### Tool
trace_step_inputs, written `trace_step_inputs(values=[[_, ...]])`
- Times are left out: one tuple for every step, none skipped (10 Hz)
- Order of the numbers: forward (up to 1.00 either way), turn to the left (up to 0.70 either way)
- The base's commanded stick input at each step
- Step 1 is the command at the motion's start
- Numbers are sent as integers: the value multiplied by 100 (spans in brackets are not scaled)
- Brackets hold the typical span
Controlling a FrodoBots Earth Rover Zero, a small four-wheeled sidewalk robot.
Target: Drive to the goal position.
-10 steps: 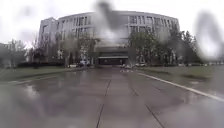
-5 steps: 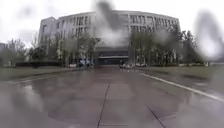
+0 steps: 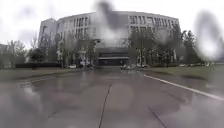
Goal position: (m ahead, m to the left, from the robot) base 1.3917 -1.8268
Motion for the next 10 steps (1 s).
trace_step_inputs(values=[[70, 0], [70, 0], [70, 0], [70, 0], [70, 0], [70, 0], [70, 0], [70, 0], [70, 0], [70, 0]])
